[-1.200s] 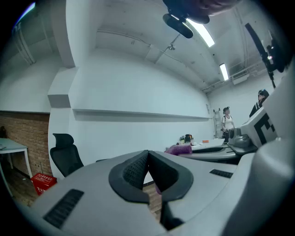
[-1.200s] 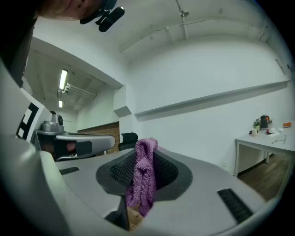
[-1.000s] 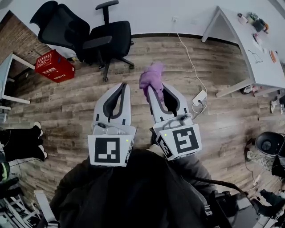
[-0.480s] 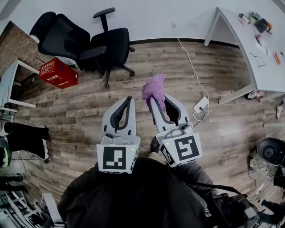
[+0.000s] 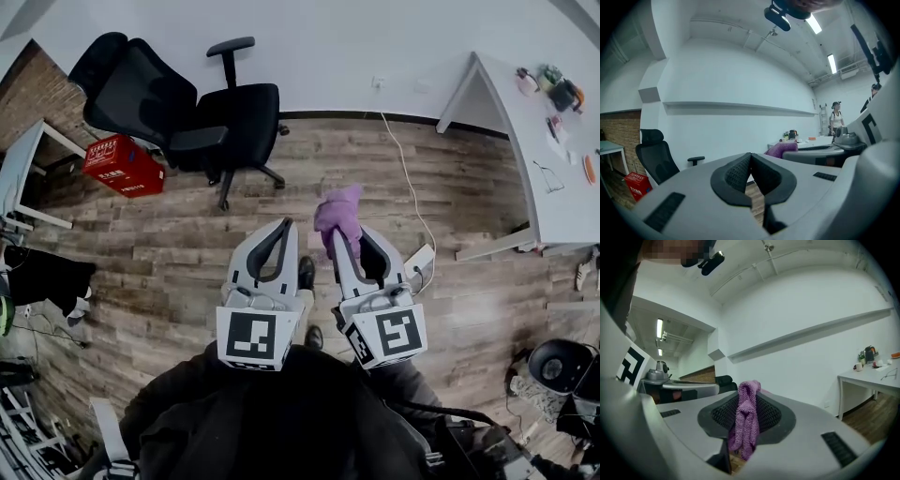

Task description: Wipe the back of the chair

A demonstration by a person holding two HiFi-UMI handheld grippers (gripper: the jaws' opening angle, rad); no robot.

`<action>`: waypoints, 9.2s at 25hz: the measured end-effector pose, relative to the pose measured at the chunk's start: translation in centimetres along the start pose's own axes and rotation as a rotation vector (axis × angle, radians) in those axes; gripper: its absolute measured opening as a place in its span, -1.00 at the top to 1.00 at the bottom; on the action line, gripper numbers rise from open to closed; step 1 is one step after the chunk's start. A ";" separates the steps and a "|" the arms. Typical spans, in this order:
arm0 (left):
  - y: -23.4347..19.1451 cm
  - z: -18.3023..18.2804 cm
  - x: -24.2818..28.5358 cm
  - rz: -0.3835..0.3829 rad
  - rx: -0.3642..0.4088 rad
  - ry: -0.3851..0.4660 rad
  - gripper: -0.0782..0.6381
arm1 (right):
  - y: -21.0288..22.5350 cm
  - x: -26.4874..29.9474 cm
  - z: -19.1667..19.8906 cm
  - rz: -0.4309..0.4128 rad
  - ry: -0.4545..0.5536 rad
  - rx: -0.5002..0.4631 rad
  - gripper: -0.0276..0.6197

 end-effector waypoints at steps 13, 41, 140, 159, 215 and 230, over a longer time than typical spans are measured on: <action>-10.1 1.0 22.9 0.077 -0.067 -0.005 0.76 | 11.0 20.2 -2.4 0.073 -0.077 -0.028 0.64; -19.3 0.6 56.4 -0.180 -0.068 -0.108 0.76 | 35.6 47.7 -9.0 -0.112 -0.107 -0.016 0.64; -77.1 9.4 33.8 -1.984 -0.476 -0.235 0.76 | -45.4 100.9 -6.8 -2.018 -0.349 -0.009 0.64; -80.9 11.5 34.6 -1.882 -0.498 -0.265 0.76 | -46.8 112.4 -2.8 -1.739 -0.407 -0.087 0.64; -84.6 9.8 46.0 -1.531 -0.429 -0.205 0.76 | -30.8 124.9 -8.3 -1.332 -0.268 -0.140 0.64; -79.2 10.5 38.7 -1.741 -0.483 -0.233 0.76 | -38.3 115.7 -4.8 -1.522 -0.325 -0.127 0.64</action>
Point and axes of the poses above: the fingertips, and each gripper's own axes: x forward along the fingers, y to its right, z out of its underside, the point moved 4 cm from there along -x, backward along the fingers, and after that the axes turned 6 degrees about x, right-handed, at the moved point
